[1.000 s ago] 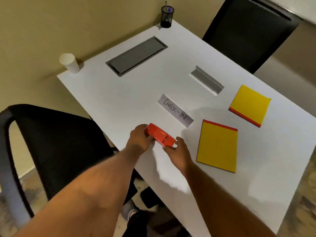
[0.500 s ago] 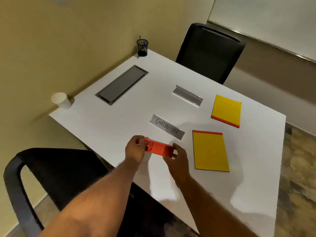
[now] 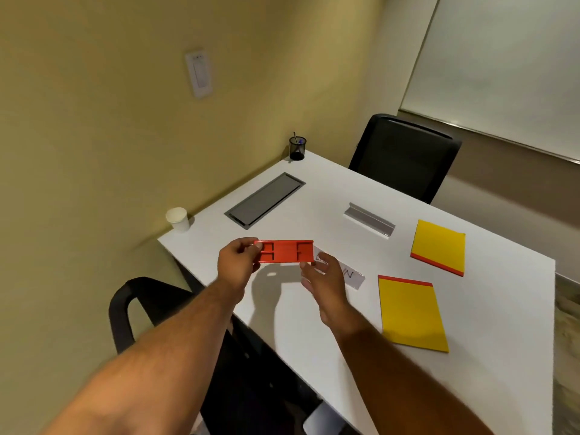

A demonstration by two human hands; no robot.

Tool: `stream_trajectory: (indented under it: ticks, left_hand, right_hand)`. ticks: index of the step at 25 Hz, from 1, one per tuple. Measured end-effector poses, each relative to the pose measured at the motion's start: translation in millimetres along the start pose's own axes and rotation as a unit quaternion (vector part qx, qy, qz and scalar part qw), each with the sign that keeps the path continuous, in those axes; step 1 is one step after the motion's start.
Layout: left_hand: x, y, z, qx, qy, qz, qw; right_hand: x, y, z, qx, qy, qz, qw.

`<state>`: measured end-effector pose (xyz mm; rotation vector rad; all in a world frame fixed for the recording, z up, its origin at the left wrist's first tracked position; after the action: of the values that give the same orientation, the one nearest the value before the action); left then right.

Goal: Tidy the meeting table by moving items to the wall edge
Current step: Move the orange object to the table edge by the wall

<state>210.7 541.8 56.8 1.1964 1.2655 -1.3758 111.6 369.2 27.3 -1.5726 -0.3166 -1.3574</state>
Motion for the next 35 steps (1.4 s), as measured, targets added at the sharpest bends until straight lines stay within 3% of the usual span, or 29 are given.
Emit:
stream_trajectory:
  ticks: [2, 6, 11, 16, 22, 27, 35]
  left_hand:
    - [-4, 23, -11, -0.001, -0.018, -0.009, 1.0]
    - [1, 96, -38, 0.014, -0.018, -0.032, 0.999]
    - [32, 206, -94, 0.072, -0.029, -0.062, 0.995]
    - [56, 271, -134, 0.036, -0.085, -0.147, 0.985]
    - [104, 321, -161, 0.087, -0.113, -0.241, 0.96]
    - [139, 342, -166, 0.083, -0.097, -0.342, 0.931]
    - [151, 370, -165, 0.059, -0.123, -0.358, 0.924]
  right_hand:
    - [-1, 4, 32, 0.021, 0.034, 0.044, 0.998]
    - [5, 38, 120, 0.04, -0.02, 0.059, 0.997]
    - [-1, 111, 247, -0.053, -0.021, 0.037, 0.998]
    - [-13, 167, 327, -0.083, -0.039, 0.027, 0.995]
    - [-34, 233, 373, -0.112, -0.107, 0.045, 0.987]
    - [-46, 276, 390, -0.144, -0.107, 0.087, 0.98]
    - [-42, 344, 422, -0.147, -0.13, 0.13, 0.972]
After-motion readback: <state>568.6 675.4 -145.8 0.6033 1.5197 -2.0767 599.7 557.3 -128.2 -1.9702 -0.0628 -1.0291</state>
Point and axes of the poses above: each hand's wrist, its own y-axis towards the middle knuckle, its own z-axis out of the palm, x = y × z, the point moved 1 cm from there along y, towards the middle knuckle, and after that the axes turned 8 degrees about z, right-handed, at the moved point
